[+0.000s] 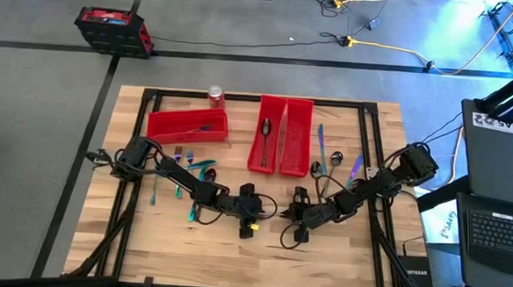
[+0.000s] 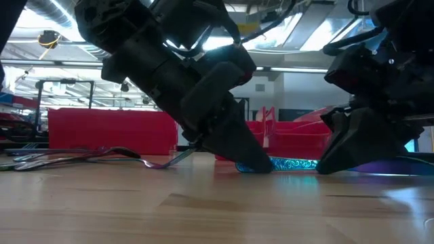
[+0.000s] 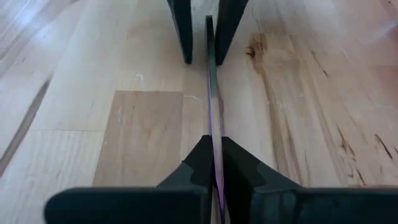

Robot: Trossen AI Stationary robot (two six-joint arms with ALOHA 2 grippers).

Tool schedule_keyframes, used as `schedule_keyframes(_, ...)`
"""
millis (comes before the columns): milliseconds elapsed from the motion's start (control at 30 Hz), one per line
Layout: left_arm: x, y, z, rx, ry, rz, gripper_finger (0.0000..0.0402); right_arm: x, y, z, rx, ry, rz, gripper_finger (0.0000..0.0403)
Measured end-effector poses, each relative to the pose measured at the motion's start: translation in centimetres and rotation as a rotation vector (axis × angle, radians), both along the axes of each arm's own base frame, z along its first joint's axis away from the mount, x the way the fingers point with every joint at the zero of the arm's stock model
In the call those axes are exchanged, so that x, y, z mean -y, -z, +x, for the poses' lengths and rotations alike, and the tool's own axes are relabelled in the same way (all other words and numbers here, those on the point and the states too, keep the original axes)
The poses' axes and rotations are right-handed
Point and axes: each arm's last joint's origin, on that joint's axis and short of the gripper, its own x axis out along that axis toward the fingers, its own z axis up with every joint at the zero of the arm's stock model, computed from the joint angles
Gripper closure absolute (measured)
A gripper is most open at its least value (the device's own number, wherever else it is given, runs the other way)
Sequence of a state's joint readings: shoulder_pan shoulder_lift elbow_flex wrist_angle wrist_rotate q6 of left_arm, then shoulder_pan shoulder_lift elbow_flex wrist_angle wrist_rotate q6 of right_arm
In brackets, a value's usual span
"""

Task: Sort silverware
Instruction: Put the blue table knife into the right red bin

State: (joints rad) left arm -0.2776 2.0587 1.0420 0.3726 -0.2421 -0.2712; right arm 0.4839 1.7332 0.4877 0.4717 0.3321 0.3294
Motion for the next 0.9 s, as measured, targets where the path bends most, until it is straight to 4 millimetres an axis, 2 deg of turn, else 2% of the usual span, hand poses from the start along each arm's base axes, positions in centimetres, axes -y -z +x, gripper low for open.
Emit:
schedule_keyframes(200,0.0,-0.2,0.2,0.037,0.021,0.042,0.0280,0.0,0.0,0.0,0.000,0.000,0.001,0.0400)
schedule_keyframes(567,1.5,1.8,0.8,0.141,0.066,0.050,0.0241,0.0,0.0,0.0,-0.002,0.000,0.003,0.0400)
schedule_keyframes(900,1.2,2.1,0.5,0.132,-0.013,0.049,0.0238,0.0,0.0,0.0,-0.003,0.000,0.004,0.0400)
